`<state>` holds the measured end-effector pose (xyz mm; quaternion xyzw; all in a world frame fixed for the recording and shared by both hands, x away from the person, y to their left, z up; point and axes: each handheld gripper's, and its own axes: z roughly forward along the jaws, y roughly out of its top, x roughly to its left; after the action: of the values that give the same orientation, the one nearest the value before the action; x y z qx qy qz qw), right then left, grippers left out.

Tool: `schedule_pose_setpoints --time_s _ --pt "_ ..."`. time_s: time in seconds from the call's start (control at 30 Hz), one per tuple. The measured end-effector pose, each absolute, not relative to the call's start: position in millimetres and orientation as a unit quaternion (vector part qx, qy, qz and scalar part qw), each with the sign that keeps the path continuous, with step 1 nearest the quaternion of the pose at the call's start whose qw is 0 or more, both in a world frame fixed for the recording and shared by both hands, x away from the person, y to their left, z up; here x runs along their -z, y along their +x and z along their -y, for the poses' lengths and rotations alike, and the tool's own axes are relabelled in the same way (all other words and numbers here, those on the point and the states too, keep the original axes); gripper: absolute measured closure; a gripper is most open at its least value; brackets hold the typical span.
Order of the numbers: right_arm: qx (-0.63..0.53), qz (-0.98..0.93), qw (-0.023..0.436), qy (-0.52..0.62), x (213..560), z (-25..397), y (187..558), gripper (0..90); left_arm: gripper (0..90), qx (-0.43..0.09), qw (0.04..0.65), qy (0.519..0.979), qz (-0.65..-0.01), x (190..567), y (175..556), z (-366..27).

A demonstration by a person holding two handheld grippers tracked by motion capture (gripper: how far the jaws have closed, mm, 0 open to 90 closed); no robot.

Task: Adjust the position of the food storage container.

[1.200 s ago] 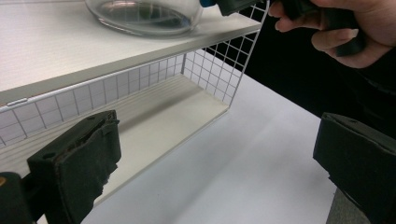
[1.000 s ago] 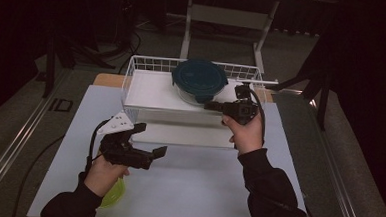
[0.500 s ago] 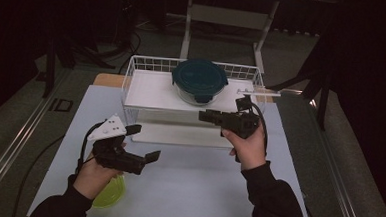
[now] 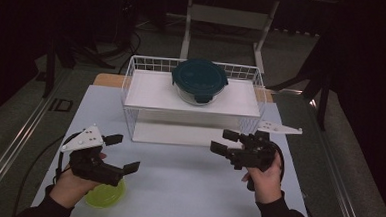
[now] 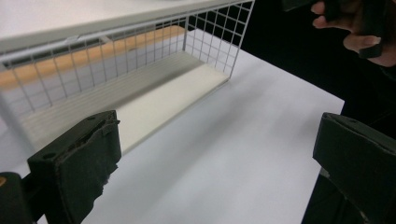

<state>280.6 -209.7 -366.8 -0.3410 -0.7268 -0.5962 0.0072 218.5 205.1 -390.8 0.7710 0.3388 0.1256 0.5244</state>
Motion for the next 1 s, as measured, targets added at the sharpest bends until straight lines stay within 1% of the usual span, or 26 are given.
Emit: schedule_pose_setpoints --time_s 0.13,0.27,0.3,0.37,0.43,0.53,0.57,0.6,0.63,0.73,0.83,0.97,1.0 --pt "0.596 0.726 -0.006 -0.342 373 219 267 19.1 3.9 -0.138 0.515 0.772 -0.345 396 212 -221" --pt "0.599 0.724 -0.012 -0.341 378 224 258 19.1 5.2 -0.144 0.509 0.774 -0.349 401 207 -234" --pt "0.599 0.725 -0.013 -0.340 380 226 255 19.2 5.2 -0.142 0.508 0.773 -0.352 404 204 -242" --pt "0.596 0.728 -0.019 -0.339 386 230 248 19.2 12.9 -0.143 0.506 0.774 -0.352 408 200 -250" --pt "0.595 0.728 -0.018 -0.341 390 232 244 19.2 15.8 -0.143 0.499 0.778 -0.354 412 197 -256" --pt "0.594 0.726 -0.015 -0.347 396 236 240 19.2 26.2 -0.143 0.491 0.785 -0.351 418 190 -267" --pt "0.594 0.725 -0.014 -0.349 399 238 239 19.3 32.6 -0.145 0.489 0.785 -0.351 420 188 -269" --pt "0.593 0.725 -0.013 -0.350 400 239 239 19.3 36.1 -0.148 0.483 0.785 -0.357 422 185 -273" --pt "0.594 0.723 -0.011 -0.354 403 241 238 19.3 42.8 -0.147 0.481 0.786 -0.358 425 183 -276" --pt "0.593 0.722 -0.010 -0.358 407 244 237 19.4 57.3 -0.140 0.478 0.788 -0.362 432 179 -286" --pt "0.591 0.722 -0.011 -0.361 410 247 236 19.4 66.2 -0.139 0.460 0.797 -0.365 443 175 -291" --pt "0.589 0.722 -0.013 -0.363 412 248 236 19.4 74.6 -0.134 0.442 0.806 -0.370 456 169 -297" --pt "0.590 0.721 -0.014 -0.364 413 249 236 19.5 78.4 -0.129 0.439 0.809 -0.368 458 167 -298"
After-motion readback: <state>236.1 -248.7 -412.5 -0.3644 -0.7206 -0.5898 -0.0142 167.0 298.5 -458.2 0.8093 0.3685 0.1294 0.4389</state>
